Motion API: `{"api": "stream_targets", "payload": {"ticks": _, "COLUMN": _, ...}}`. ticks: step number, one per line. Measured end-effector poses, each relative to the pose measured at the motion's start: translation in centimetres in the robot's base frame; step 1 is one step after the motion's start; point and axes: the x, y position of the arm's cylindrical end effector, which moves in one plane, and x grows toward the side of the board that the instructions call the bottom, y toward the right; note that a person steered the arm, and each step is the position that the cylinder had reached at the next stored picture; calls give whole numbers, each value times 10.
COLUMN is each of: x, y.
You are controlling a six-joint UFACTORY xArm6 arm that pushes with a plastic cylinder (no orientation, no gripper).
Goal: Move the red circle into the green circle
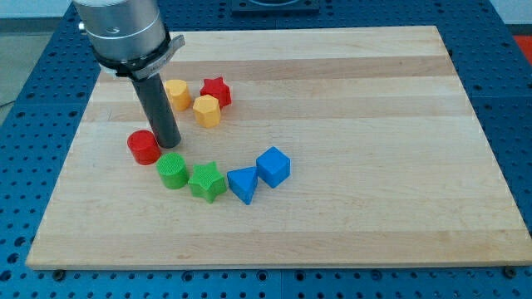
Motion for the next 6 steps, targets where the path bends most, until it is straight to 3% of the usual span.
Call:
{"api": "stream_targets", "payload": {"ticks": 2, "x": -15, "y": -55}}
{"api": "stream_targets", "payload": {"ticks": 3, "x": 7, "y": -65}}
{"api": "stream_targets", "payload": {"ticks": 5, "x": 7, "y": -2}}
{"api": "stream_targets", "payload": {"ticks": 6, "x": -3, "y": -26}}
